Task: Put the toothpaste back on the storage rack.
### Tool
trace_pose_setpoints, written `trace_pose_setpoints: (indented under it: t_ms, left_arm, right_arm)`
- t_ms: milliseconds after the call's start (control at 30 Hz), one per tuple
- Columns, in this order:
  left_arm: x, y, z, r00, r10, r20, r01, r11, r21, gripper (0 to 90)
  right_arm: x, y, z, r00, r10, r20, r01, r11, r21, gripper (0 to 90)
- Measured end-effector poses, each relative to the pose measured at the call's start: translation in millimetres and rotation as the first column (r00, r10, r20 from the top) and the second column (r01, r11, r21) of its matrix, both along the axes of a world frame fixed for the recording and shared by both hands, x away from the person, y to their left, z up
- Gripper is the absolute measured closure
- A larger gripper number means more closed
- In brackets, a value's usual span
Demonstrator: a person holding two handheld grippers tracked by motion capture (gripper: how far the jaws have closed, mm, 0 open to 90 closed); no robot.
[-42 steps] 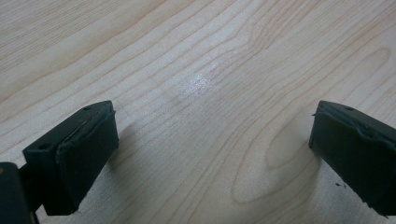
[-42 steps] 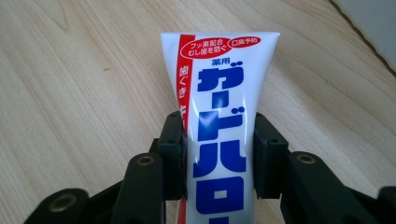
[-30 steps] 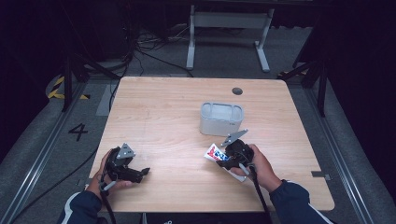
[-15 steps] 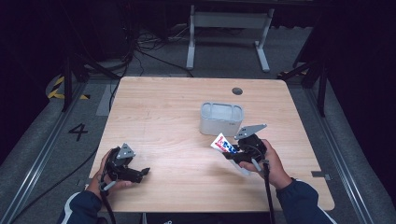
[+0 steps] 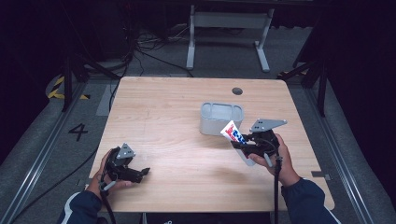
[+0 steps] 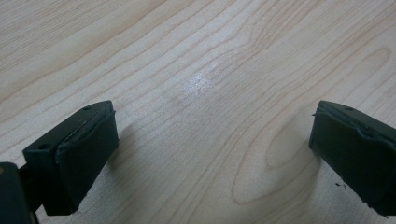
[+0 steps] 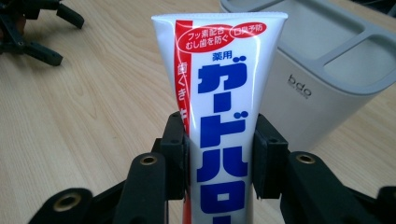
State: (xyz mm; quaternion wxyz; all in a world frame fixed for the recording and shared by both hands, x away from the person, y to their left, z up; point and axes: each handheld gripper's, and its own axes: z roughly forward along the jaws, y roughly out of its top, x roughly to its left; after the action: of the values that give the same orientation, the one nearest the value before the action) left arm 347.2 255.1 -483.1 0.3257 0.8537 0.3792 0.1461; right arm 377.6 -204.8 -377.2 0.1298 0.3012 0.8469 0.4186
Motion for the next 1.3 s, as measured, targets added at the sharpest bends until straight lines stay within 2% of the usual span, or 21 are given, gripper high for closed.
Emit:
trace_pose_setpoints:
  t_ms: [333, 533, 1300]
  left_arm:
    - [-0.2, 0.0, 0.0, 1.0, -0.001, -0.004, 0.001, 1.0, -0.002, 1.8]
    - [0.1, 0.2, 0.0, 1.0, -0.002, 0.0, 0.002, 1.0, 0.001, 1.8]
    - [0.1, 0.2, 0.0, 1.0, -0.002, 0.0, 0.002, 1.0, 0.0, 1.8]
  right_arm:
    - [6.5, 5.1, 6.6, 0.9976, 0.021, 0.066, -0.024, 0.998, 0.05, 64.2]
    - [7.7, 10.0, 10.3, 0.9953, 0.026, 0.093, -0.032, 0.998, 0.056, 64.2]
    - [24.3, 17.6, 39.7, 0.9887, -0.004, 0.15, -0.013, 0.993, 0.117, 63.8]
